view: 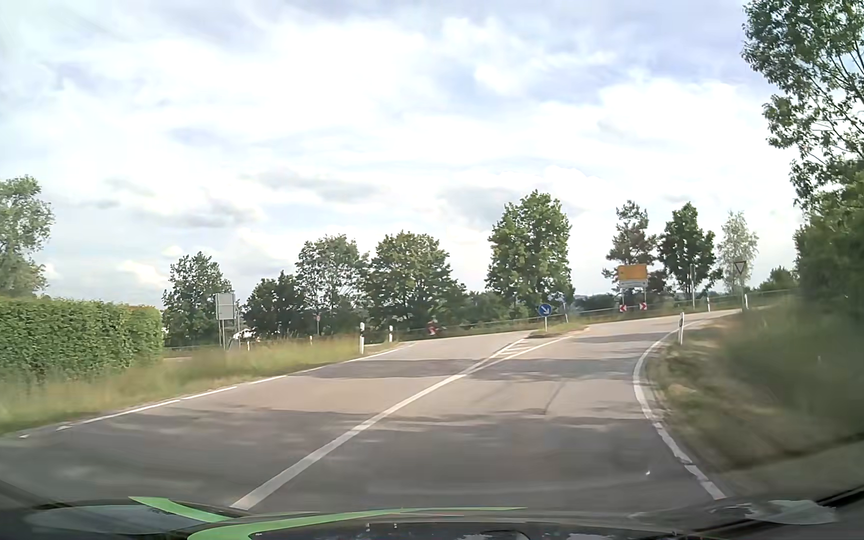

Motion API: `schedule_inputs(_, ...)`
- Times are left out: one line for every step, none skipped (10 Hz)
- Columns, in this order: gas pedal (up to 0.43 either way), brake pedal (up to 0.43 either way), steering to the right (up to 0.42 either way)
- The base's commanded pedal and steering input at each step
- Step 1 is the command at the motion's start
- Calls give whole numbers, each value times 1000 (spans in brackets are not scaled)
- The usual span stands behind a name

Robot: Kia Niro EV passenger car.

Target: Follow the waypoints while adhering to traffic rules and regulations

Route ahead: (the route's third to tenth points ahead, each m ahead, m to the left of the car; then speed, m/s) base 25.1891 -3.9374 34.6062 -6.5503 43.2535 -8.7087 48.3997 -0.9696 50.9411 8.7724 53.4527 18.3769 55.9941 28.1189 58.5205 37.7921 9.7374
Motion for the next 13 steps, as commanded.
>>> schedule_inputs(0,0,90)
schedule_inputs(0,0,91)
schedule_inputs(0,0,90)
schedule_inputs(0,12,91)
schedule_inputs(0,30,91)
schedule_inputs(0,49,87)
schedule_inputs(0,61,83)
schedule_inputs(0,67,81)
schedule_inputs(0,85,80)
schedule_inputs(0,98,79)
schedule_inputs(0,104,79)
schedule_inputs(0,128,79)
schedule_inputs(0,159,80)
